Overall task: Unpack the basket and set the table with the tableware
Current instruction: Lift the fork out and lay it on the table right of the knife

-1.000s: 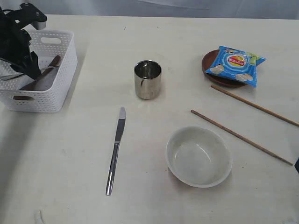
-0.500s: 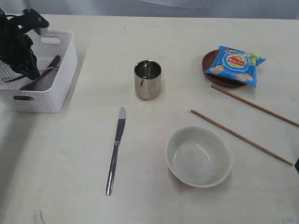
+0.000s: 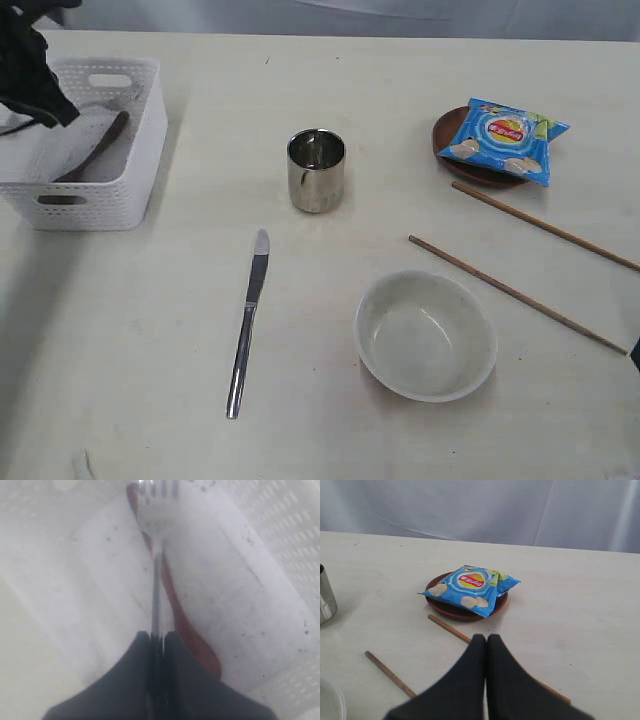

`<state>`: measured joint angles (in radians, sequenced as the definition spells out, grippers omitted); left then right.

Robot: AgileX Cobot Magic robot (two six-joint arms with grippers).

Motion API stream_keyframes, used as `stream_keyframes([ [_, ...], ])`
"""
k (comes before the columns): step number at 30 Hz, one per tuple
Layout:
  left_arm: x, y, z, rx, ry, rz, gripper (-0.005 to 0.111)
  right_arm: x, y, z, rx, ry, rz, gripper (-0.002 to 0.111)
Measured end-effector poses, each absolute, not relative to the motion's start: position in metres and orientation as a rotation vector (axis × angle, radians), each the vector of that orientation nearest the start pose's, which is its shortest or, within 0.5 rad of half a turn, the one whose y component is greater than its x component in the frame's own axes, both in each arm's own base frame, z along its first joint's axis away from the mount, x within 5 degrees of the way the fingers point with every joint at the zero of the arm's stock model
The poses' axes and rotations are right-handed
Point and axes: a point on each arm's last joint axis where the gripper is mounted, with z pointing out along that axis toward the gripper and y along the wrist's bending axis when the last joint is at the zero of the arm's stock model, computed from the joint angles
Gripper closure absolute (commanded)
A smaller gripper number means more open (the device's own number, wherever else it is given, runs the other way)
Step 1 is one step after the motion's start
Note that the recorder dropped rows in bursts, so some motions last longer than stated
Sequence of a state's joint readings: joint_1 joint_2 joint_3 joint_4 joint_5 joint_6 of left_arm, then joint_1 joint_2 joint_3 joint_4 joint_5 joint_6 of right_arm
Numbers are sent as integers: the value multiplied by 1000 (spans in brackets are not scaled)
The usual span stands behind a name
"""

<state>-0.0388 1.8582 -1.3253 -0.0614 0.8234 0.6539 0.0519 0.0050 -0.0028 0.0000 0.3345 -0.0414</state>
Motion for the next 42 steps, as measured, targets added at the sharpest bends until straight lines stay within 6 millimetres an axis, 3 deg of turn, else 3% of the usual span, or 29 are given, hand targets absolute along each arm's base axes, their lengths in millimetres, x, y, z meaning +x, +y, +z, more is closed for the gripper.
stream_keyframes([
  [6,367,-16,247,636,2689,69,107,54,3,184,-85,1818,7,108],
  [12,337,-29,274,332,2799,-170,107,54,3,184,-83,1819,9,108],
  [17,289,-64,296,228,2772,-285,107,54,3,184,-81,1819,10,108],
  [19,253,-91,301,203,2715,-359,107,54,3,184,-81,1819,10,108],
  [20,228,-112,298,226,2692,-422,107,54,3,184,-81,1819,10,108],
  [22,203,-133,287,233,2683,-498,107,54,3,184,-81,1819,10,108],
  [27,157,-171,244,180,2685,-596,107,54,3,184,-81,1819,10,108],
  [29,138,-194,215,225,2704,-558,107,54,3,184,-81,1819,10,108],
  [33,126,-227,180,207,2733,-551,107,54,3,184,-81,1819,10,108],
  [35,127,-235,162,177,2757,-468,107,54,3,184,-81,1819,10,108],
  [38,133,-237,156,141,2712,-300,107,54,3,184,-79,1819,12,108],
  [42,135,-244,164,130,2659,-309,107,54,3,184,-79,1819,12,108],
])
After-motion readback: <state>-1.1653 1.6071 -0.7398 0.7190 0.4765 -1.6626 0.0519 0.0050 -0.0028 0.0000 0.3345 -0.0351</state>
